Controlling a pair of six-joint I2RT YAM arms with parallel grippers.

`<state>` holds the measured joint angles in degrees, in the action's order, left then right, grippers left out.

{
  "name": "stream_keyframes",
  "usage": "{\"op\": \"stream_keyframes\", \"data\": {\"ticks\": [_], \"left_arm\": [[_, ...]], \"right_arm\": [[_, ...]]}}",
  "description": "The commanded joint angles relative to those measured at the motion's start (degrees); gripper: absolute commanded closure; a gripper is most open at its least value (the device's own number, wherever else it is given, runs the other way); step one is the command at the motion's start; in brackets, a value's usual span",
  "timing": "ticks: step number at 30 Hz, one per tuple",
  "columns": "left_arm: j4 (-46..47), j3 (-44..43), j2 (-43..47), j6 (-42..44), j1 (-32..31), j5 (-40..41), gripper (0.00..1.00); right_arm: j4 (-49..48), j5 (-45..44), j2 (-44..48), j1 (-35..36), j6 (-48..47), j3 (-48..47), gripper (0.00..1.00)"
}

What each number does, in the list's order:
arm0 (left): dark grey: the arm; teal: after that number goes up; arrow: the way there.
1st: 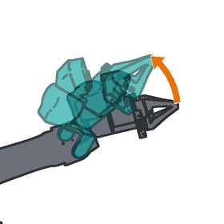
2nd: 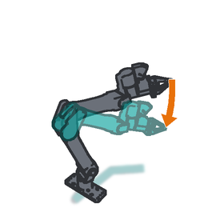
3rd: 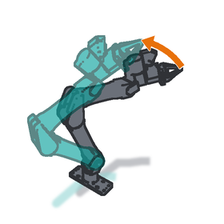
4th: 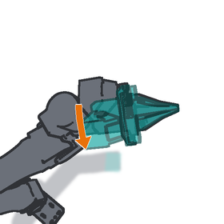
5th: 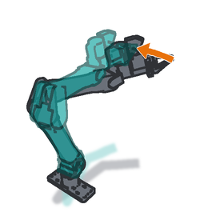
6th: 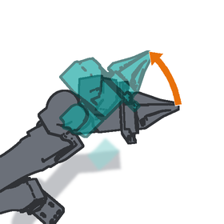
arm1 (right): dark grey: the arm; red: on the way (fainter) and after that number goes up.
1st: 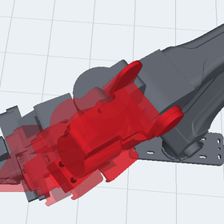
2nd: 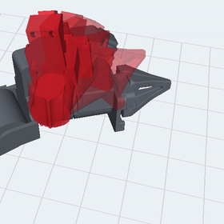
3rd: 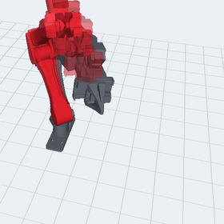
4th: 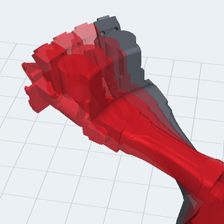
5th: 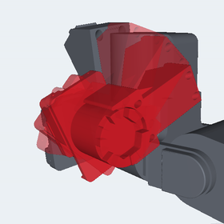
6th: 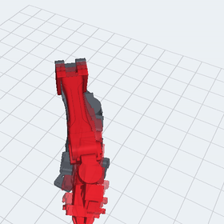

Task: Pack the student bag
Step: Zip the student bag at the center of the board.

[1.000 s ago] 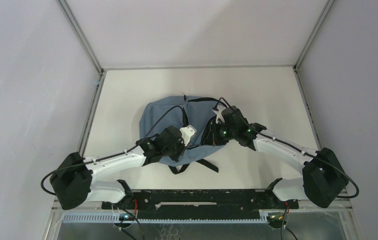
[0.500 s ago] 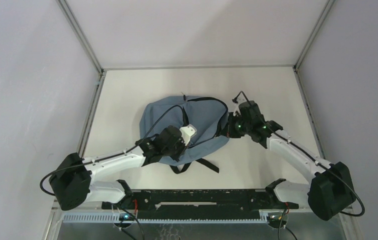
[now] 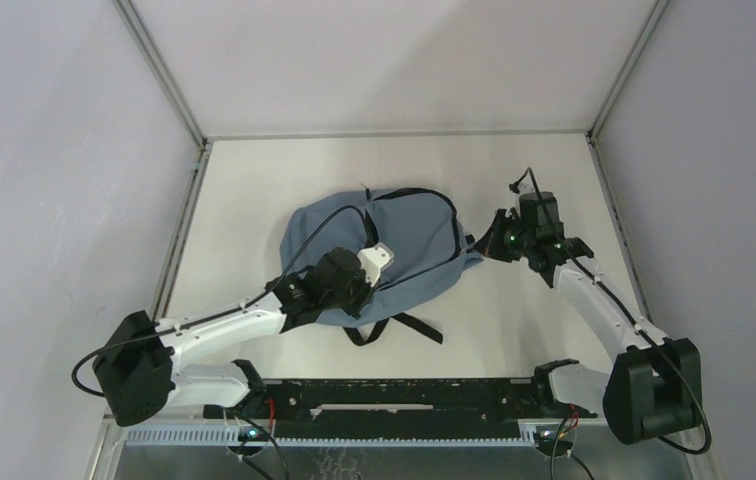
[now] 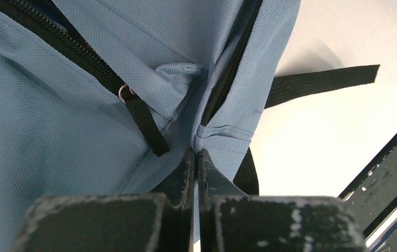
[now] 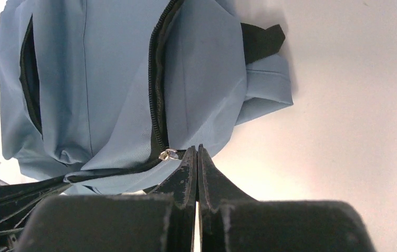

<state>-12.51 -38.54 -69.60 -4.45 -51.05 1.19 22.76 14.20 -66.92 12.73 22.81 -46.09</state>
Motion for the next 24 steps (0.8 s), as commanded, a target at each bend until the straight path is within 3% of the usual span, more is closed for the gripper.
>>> {"op": "stream_keyframes", "data": {"ticks": [1,4,10,16,19,24], "left_arm": [[-5.8,-3.6,1.0,1.9,0.3,1.5,1.00],[-7.1,-7.0,1.4,4.3,0.3,-2.7,0.96],[-5.3,-15.7,1.1,8.3,-3.2,-3.6,0.59],[4.5,-20.4,-7.6,2.8,-5.3,-8.4,0.48],[4.2,-25.7,-13.6,-0.5,-6.4,-7.2,0.35],[4.6,-32.3,-21.3,-1.2,-9.6,-4.0,0.35]], "right_arm": [[-5.7,-1.2,1.1,-2.6,-1.4,-0.1,1.00],[-5.8,1.5,3.5,-0.9,-0.9,-0.1,1.00],[-4.8,8.7,5.8,2.7,2.4,-0.4,1.00],[-4.5,8.4,6.4,3.4,3.5,-0.1,1.00],[-4.5,8.7,7.0,3.2,3.6,-0.1,1.00],[-4.0,9.6,7.4,2.7,3.8,-0.1,1.00]]}}
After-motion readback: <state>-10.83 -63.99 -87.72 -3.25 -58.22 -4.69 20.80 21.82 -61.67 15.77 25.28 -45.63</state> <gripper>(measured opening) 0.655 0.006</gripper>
